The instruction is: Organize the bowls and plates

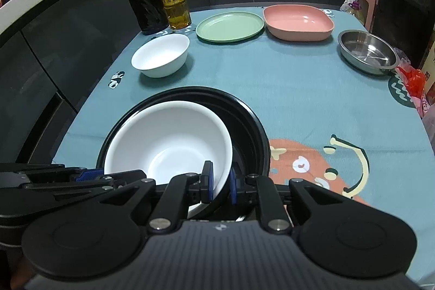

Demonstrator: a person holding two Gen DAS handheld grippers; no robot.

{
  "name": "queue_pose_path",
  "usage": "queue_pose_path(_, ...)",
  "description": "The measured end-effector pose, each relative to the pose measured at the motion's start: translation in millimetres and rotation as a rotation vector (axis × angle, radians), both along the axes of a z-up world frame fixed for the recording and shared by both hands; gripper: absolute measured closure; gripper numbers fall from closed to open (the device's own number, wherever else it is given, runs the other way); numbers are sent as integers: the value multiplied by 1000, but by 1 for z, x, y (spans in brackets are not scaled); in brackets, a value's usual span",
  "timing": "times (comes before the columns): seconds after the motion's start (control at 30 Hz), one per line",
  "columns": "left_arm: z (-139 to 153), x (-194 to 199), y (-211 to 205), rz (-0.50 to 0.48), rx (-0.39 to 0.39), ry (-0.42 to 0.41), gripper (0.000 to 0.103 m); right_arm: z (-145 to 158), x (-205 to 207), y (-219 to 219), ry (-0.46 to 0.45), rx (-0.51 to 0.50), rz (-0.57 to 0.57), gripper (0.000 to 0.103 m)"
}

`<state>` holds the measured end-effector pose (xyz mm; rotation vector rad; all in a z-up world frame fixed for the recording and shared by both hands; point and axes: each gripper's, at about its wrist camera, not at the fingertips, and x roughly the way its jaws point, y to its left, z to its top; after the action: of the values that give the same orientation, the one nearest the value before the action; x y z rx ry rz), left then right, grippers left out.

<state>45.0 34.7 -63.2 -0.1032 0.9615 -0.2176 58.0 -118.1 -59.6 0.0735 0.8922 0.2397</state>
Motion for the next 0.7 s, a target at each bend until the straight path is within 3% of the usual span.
queue_pose_path(0.33, -2, 2, 3, 4, -3, 10, 84, -2, 3, 0, 9, 4, -7, 94)
queue_pose_path(0.57, 5, -2, 7, 2, -2, -12, 82, 2, 1, -7, -9, 26, -32, 78)
queue_pose_path(0.7, 11, -6, 9, 2, 7, -35, 81, 8, -2, -11, -31, 37, -41, 78)
